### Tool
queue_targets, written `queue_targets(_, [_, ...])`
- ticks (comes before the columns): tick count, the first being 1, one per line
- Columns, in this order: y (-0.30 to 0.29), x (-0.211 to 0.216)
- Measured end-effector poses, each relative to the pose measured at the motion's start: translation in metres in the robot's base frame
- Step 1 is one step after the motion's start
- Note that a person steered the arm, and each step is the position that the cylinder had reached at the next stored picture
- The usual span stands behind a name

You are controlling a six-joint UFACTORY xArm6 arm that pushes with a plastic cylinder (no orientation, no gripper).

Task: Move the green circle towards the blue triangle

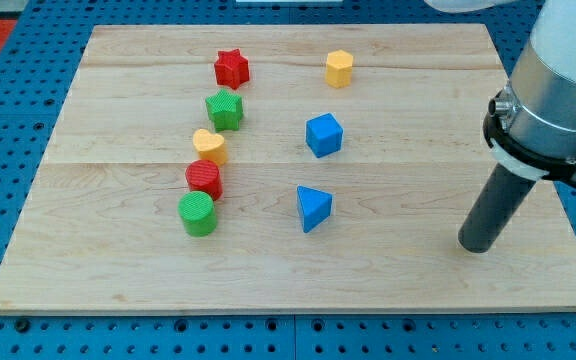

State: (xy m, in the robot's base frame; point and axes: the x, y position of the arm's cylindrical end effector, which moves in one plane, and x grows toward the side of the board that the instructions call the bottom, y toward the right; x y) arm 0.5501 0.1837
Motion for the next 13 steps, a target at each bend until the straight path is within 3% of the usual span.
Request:
queue_targets(4, [-0.022,0.001])
queue_targets(8, [-0.192,0.019])
queue_targets(10, [-0.328,0.01])
queue_targets(11, [-0.328,-0.028])
queue_targets(13, [-0.174,-0.031])
